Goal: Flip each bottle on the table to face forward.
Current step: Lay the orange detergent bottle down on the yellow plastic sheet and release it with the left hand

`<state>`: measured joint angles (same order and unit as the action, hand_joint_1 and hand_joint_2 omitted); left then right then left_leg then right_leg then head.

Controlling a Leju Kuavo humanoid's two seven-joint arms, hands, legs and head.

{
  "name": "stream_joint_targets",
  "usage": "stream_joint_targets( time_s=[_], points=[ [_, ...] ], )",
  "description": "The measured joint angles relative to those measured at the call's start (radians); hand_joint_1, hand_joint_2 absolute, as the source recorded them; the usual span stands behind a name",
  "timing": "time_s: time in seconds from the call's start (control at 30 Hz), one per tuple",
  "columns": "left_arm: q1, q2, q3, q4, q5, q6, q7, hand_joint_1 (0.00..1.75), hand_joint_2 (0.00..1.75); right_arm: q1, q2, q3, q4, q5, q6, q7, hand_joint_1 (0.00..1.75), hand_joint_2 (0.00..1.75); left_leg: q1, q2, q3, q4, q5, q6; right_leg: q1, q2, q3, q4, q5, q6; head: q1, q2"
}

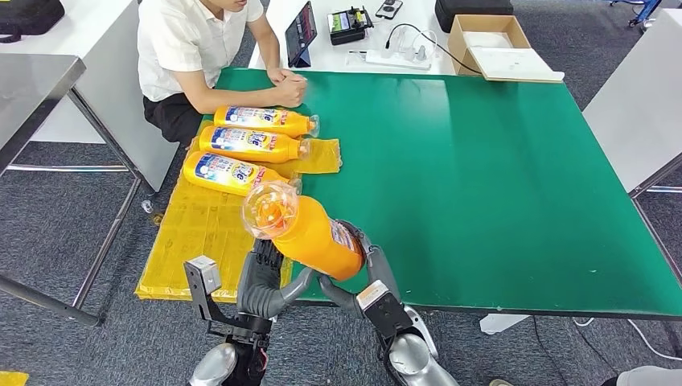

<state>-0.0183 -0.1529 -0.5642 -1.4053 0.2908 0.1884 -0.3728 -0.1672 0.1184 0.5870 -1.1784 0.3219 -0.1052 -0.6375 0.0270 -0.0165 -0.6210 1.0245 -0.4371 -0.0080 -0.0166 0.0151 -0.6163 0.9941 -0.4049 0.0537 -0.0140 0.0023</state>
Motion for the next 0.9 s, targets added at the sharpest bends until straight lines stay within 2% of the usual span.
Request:
stream_joint_targets(
  time_s=[0.2,0.47,0.63,0.83,0.9],
  points=[
    [-0.002,0.0,0.001,-0.026,0.027,-0.021,-0.039,0.0,1.75,0.0,-0.002,0.033,0.016,-0.009,0.018,-0.009,1.75,1.75,0.0,0.0,0.0,0.0,0.0,0.0,0.0,0.0,0.0,0.0,0.0,0.0,0.0,0.0],
    [-0.006,0.0,0.0,-0.047,0.035,-0.037,-0.044,0.0,1.75,0.012,-0.004,0.057,0.034,-0.009,0.029,-0.012,1.75,1.75,0.0,0.0,0.0,0.0,0.0,0.0,0.0,0.0,0.0,0.0,0.0,0.0,0.0,0.0],
    [-0.001,0.001,-0.003,-0.063,0.053,-0.081,-0.053,0.0,1.75,0.015,-0.007,0.056,0.04,-0.035,0.03,-0.008,1.75,1.75,0.0,0.0,0.0,0.0,0.0,0.0,0.0,0.0,0.0,0.0,0.0,0.0,0.0,0.0],
    [0.037,0.011,-0.003,-0.099,-0.026,-0.039,-0.067,0.0,1.75,0.045,-0.012,0.005,0.03,-0.118,0.05,0.041,1.75,1.75,0.0,0.0,0.0,0.0,0.0,0.0,0.0,0.0,0.0,0.0,0.0,0.0,0.0,0.0],
    [0.05,0.016,-0.003,-0.103,-0.072,0.006,-0.06,0.0,1.75,0.056,-0.012,-0.019,0.028,-0.131,0.051,0.063,1.75,1.75,0.0,0.0,0.0,0.0,0.0,0.0,0.0,0.0,0.0,0.0,0.0,0.0,0.0,0.0]
  ],
)
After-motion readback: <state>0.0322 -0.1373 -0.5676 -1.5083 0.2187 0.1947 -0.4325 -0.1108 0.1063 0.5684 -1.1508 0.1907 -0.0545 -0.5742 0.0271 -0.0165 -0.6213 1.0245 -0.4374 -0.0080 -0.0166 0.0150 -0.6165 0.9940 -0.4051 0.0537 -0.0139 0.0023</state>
